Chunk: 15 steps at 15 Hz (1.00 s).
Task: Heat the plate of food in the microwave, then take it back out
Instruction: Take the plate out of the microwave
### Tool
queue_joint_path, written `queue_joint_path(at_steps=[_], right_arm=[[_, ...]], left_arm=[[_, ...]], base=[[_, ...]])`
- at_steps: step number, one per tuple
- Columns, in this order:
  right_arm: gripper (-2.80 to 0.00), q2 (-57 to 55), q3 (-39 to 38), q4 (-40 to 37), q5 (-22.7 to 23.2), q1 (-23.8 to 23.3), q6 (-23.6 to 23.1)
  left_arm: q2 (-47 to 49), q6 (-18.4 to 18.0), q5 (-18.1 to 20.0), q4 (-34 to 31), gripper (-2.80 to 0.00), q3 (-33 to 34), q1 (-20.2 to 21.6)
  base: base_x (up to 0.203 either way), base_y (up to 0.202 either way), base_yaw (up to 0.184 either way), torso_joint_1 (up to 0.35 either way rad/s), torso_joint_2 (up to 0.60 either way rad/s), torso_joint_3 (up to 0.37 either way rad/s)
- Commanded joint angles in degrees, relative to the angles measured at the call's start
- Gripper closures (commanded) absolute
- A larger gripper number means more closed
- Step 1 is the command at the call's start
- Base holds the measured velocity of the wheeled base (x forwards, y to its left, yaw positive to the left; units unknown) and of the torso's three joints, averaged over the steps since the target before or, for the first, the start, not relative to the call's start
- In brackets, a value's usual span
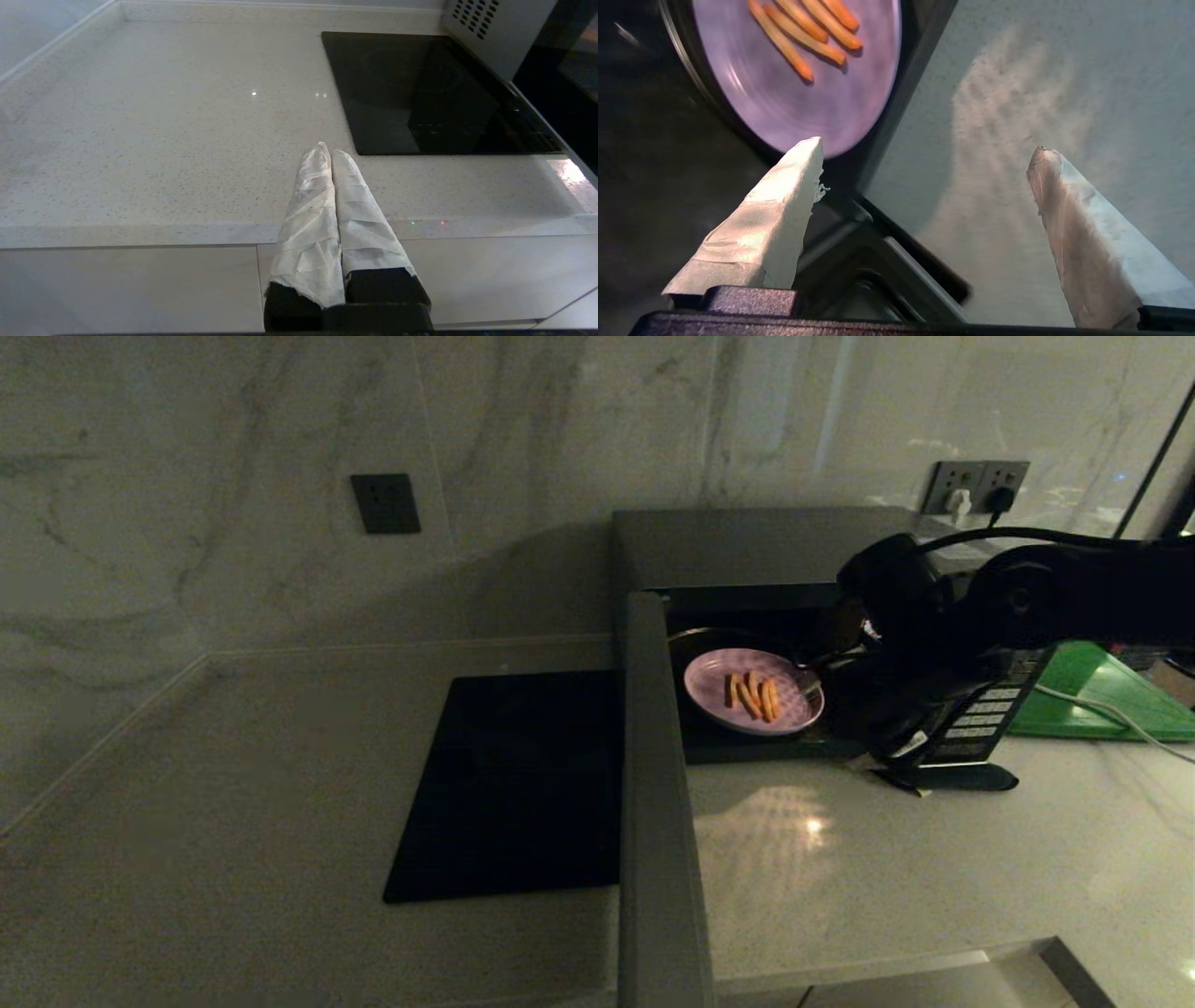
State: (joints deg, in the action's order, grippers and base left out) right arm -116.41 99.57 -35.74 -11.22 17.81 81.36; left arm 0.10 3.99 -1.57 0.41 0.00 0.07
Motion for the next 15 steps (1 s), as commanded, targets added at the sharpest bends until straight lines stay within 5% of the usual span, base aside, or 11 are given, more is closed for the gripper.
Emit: queue_joint_path(at_steps=[1,15], right_arm=[[-2.80,-3.6,2.0,-1.5,-1.7,0.5,2.6],[-2.80,-11.0,4.7,1.0,0.6,0.0,3.0]], left_arm=[[0.0,0.1,0.0,0.0,0.00,0.0,0.0],[0.0,0.1,0.0,0.0,0.00,0.0,0.0]], base=[[0.000,0.000,0.000,0.000,0.00,0.000],[0.000,0.000,0.000,0.000,0.00,0.000]])
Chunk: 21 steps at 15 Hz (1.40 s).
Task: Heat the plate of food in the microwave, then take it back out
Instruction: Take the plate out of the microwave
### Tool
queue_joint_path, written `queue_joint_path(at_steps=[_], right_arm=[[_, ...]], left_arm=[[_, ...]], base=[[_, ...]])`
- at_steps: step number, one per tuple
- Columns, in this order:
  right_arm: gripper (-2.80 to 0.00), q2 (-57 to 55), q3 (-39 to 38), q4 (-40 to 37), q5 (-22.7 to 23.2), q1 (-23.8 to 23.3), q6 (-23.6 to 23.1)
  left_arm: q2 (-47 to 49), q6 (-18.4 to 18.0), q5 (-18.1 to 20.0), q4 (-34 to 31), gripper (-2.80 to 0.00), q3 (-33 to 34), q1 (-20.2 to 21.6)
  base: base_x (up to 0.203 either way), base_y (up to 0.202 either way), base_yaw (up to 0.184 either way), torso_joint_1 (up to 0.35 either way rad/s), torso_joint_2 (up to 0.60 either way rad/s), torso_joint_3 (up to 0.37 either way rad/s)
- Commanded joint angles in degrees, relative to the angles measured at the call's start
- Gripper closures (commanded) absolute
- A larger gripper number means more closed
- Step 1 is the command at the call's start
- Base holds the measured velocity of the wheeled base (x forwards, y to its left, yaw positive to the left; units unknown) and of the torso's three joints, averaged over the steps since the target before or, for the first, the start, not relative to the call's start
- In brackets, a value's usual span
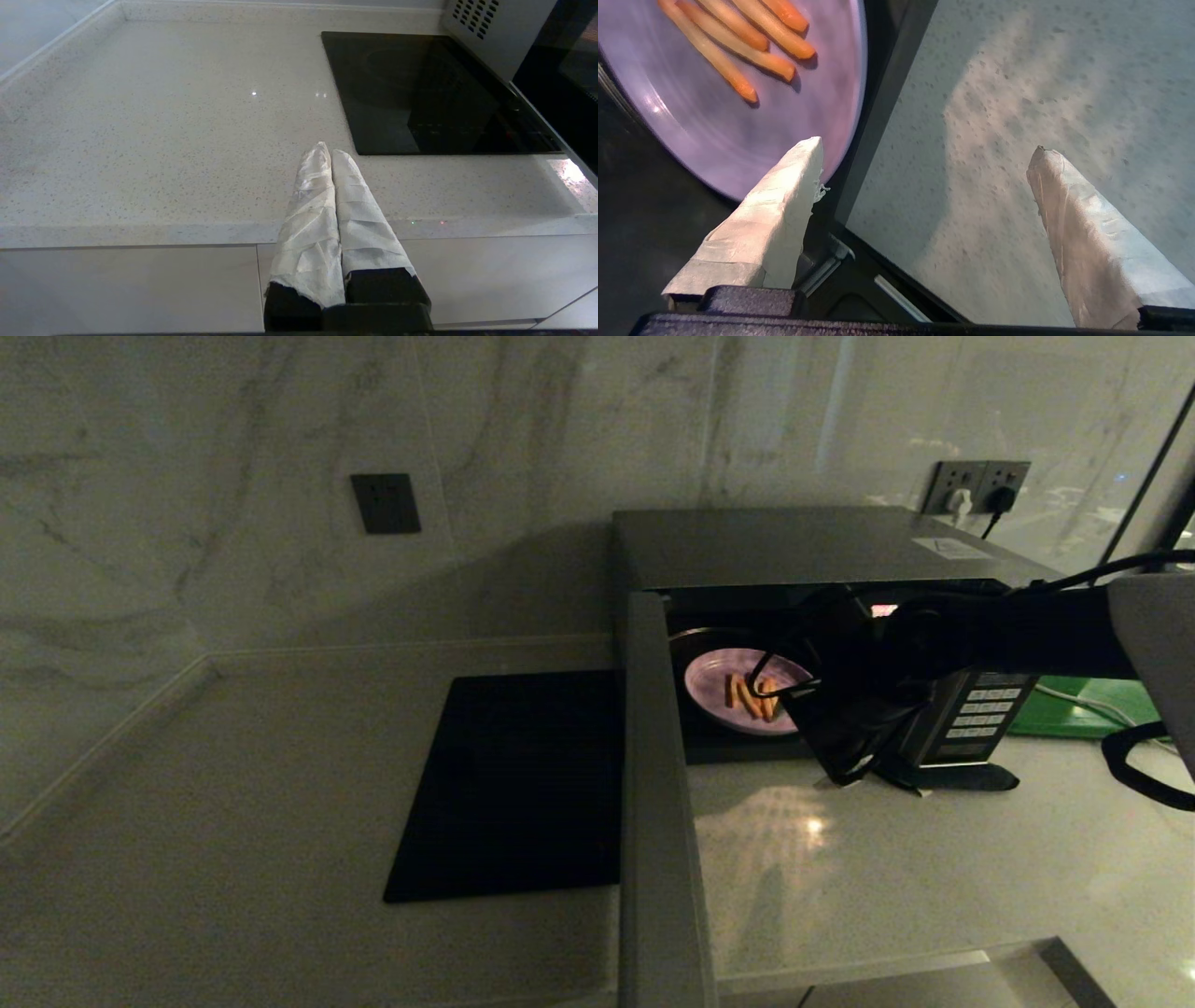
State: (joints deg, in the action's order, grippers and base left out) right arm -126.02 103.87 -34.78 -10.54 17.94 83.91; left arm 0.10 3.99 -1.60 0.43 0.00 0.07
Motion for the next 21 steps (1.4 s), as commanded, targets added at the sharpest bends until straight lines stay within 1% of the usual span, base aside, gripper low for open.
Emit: queue_joint_path(at_steps=[1,10,11,18,21], right_arm=[[-2.80,-2.1,1.0,0.1,-0.1,-0.2,0.5],[-2.80,-5.7,5.1,0.2,-0.3,-0.2,0.0],[0.00,-5.7,5.4,0.2,-0.4,-0.2,-0.1],[0.00,-6.4,5.5,0.3,-0.8,-0.6,-2.9],[0.00,-6.5,5.4,1.4,-0.8,-0.7,-3.0]], left_arm=[[0.0,0.1,0.0,0.0,0.00,0.0,0.0],[0.0,0.1,0.0,0.0,0.00,0.0,0.0],[0.0,0.1,0.0,0.0,0.00,0.0,0.0],[0.0,0.1,0.0,0.0,0.00,0.0,0.0],[0.0,0.1,-0.1,0.0,0.00,0.0,0.0]], base=[[0.000,0.000,0.000,0.000,0.00,0.000],[0.000,0.000,0.000,0.000,0.00,0.000],[0.000,0.000,0.000,0.000,0.00,0.000],[0.000,0.000,0.000,0.000,0.00,0.000],[0.000,0.000,0.000,0.000,0.00,0.000]])
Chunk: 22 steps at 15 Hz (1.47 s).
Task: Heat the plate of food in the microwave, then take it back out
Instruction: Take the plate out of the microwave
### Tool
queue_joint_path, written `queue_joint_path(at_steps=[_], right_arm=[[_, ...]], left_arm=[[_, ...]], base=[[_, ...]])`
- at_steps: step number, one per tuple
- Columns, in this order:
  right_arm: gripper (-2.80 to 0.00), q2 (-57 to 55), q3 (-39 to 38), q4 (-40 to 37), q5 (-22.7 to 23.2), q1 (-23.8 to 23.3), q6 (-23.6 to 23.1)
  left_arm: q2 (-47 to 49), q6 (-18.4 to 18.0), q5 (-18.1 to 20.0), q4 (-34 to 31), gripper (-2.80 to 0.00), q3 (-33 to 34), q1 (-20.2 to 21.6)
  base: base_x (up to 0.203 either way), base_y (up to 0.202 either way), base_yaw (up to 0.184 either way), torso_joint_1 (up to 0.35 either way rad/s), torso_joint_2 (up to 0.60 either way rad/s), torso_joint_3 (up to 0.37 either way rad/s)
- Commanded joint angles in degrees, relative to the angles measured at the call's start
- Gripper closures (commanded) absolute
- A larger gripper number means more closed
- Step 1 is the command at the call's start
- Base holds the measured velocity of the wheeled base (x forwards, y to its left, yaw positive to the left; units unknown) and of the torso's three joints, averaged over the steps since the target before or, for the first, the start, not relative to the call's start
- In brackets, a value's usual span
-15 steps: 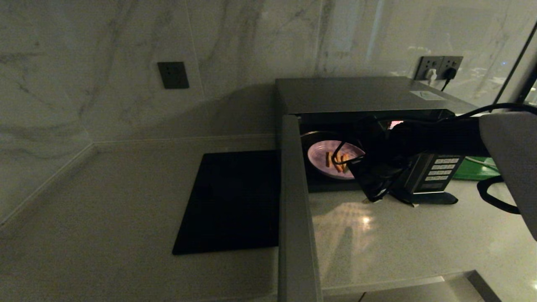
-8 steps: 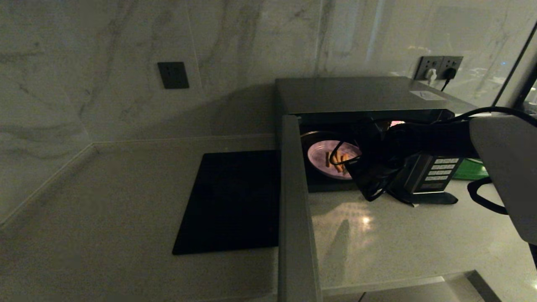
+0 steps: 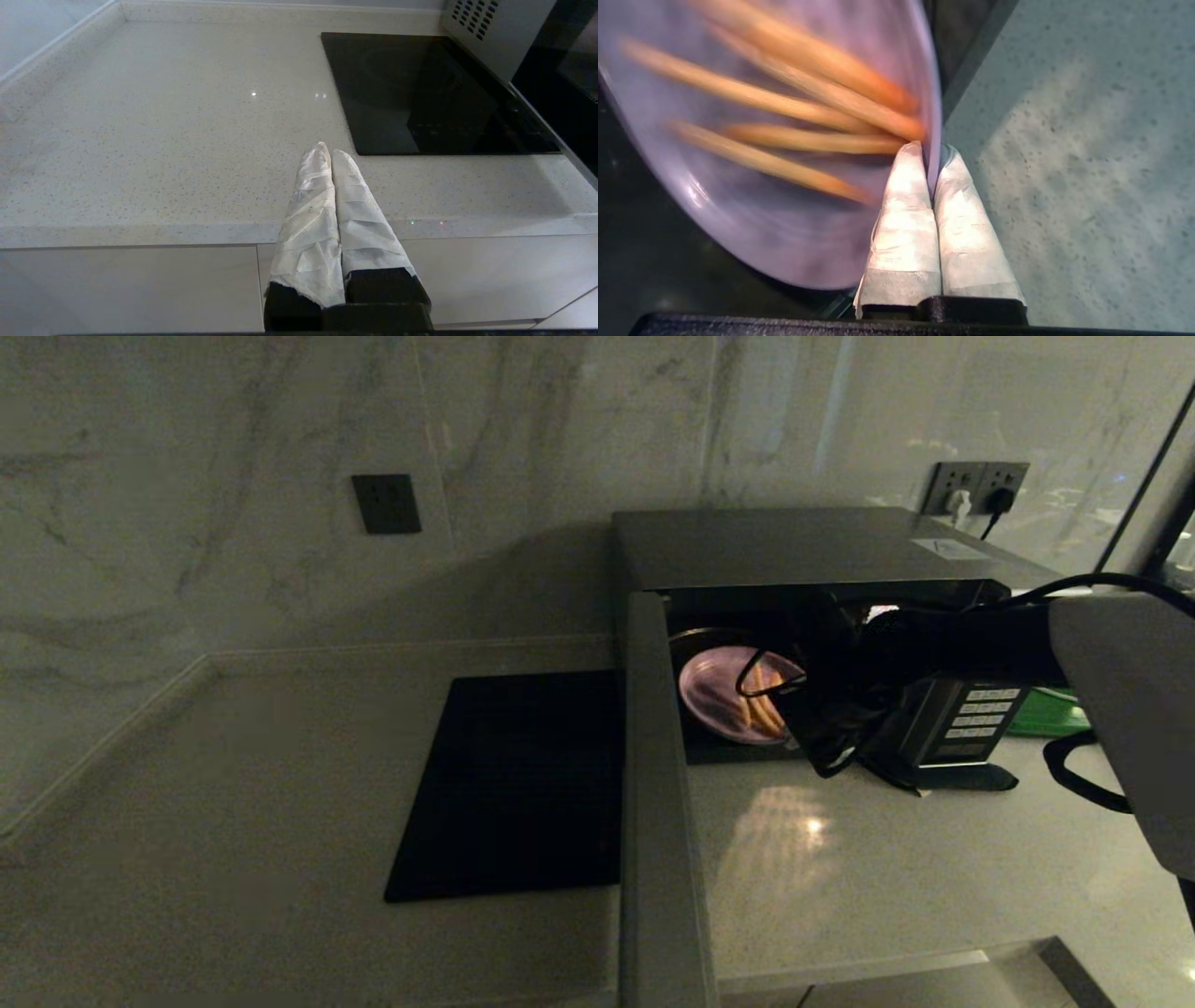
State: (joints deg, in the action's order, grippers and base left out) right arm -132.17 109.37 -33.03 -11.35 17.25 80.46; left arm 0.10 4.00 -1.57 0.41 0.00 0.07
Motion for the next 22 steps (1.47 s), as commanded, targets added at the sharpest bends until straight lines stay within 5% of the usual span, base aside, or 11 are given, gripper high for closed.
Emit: queue_joint_path(at_steps=[1,11,22], right_arm=[[0.00,-0.4,-0.1,-0.4,0.0,0.1,0.4],[0.00,5.8,-3.5,-0.5,-0.1,-0.3,-0.1],[0.00,23.8,-19.0,-0.6,-0.1,1.8,0.0]], left_arm=[[0.0,0.0,0.0,0.0,0.00,0.0,0.0],[0.0,0.0,0.0,0.0,0.00,0.0,0.0],[0.0,0.0,-0.1,0.0,0.00,0.0,0.0]], base=[[0.000,0.000,0.000,0.000,0.00,0.000],[0.000,0.000,0.000,0.000,0.00,0.000],[0.000,0.000,0.000,0.000,0.00,0.000]])
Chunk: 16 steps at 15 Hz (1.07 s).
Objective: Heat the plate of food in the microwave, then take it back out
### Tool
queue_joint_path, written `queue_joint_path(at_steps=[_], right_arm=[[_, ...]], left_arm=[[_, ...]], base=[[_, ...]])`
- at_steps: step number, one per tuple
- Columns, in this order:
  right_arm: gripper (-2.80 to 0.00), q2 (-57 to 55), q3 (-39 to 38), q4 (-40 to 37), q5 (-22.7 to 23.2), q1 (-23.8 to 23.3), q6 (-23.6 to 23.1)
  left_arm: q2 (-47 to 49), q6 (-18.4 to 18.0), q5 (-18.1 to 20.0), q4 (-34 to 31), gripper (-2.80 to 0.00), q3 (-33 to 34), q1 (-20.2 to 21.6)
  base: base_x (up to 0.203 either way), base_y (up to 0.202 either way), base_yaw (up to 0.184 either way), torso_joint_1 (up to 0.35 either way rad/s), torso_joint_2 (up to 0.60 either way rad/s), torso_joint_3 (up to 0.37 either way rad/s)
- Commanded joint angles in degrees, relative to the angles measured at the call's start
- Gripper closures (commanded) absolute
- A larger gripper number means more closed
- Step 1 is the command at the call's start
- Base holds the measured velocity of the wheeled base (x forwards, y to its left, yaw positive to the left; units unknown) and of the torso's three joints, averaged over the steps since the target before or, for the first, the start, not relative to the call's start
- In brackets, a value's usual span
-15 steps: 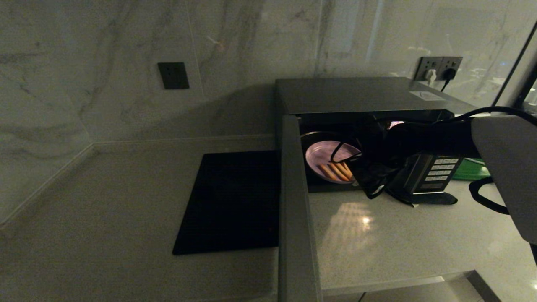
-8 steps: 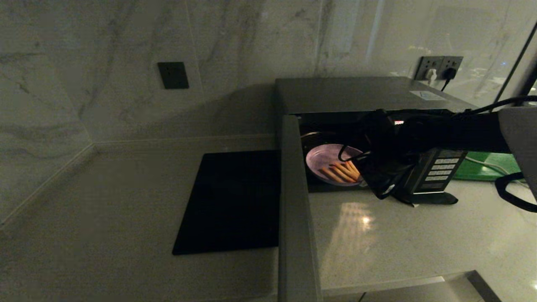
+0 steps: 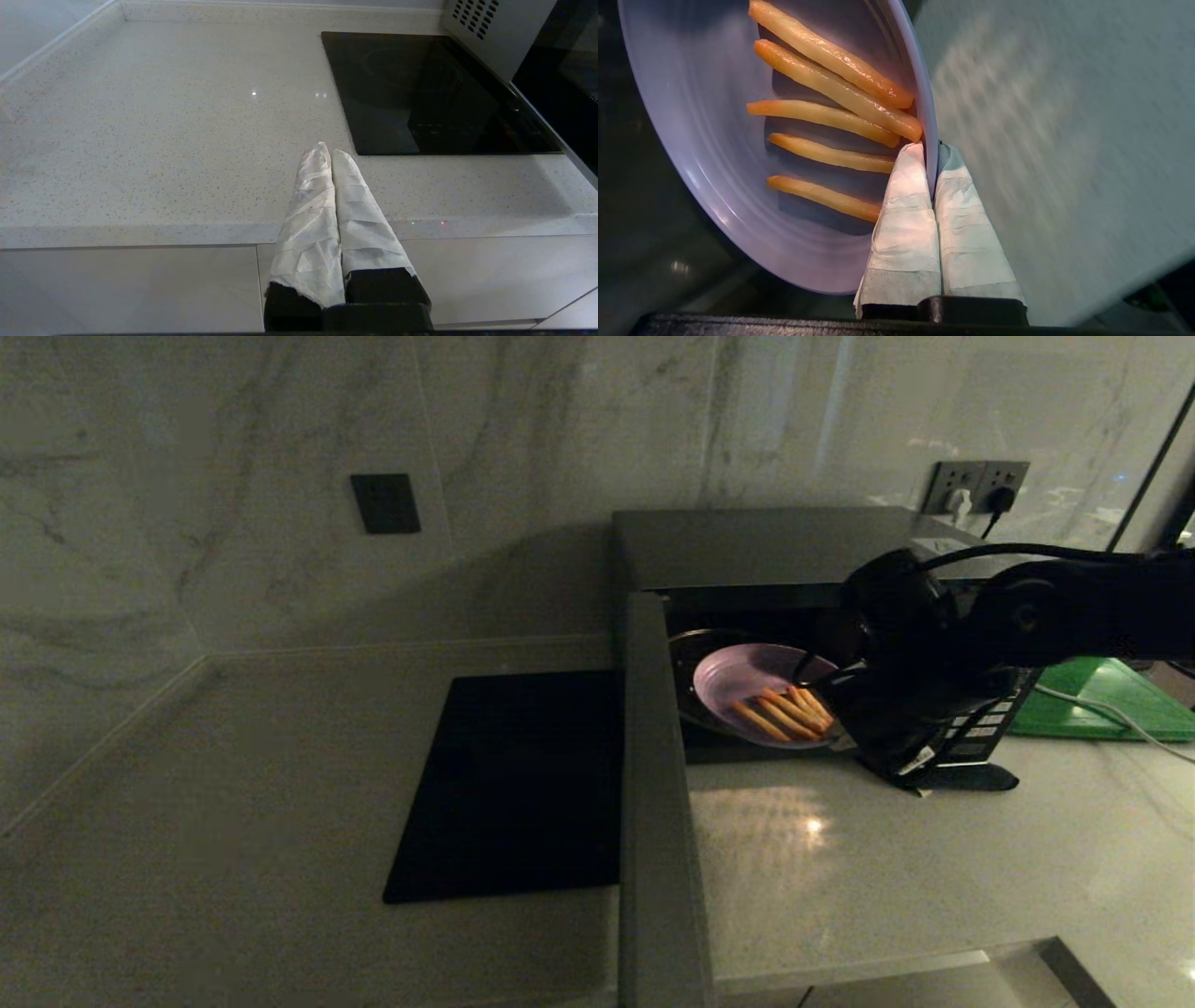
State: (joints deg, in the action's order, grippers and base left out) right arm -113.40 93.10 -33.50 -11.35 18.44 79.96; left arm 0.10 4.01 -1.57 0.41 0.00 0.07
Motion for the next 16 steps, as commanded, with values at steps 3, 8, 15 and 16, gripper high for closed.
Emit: queue_joint_path(at_steps=[3,8,15,16], right_arm=[[0.00,12.7,-10.4,-0.2,0.0,1.1,0.5],[0.00,28.9,-25.4,-0.5,-0.2,0.6,0.6],[0.00,42.6,-35.6,-5.2,-0.7,-22.7,-6.8],[0.00,43.0,-36.1,-5.5,-0.7,-28.1,-9.6]], left_arm=[[0.0,0.0,-0.1,0.0,0.00,0.0,0.0],[0.0,0.0,0.0,0.0,0.00,0.0,0.0],[0.0,0.0,0.0,0.0,0.00,0.0,0.0],[0.0,0.0,-0.1,0.0,0.00,0.0,0.0]], base=[[0.000,0.000,0.000,0.000,0.00,0.000],[0.000,0.000,0.000,0.000,0.00,0.000],[0.000,0.000,0.000,0.000,0.00,0.000],[0.000,0.000,0.000,0.000,0.00,0.000]])
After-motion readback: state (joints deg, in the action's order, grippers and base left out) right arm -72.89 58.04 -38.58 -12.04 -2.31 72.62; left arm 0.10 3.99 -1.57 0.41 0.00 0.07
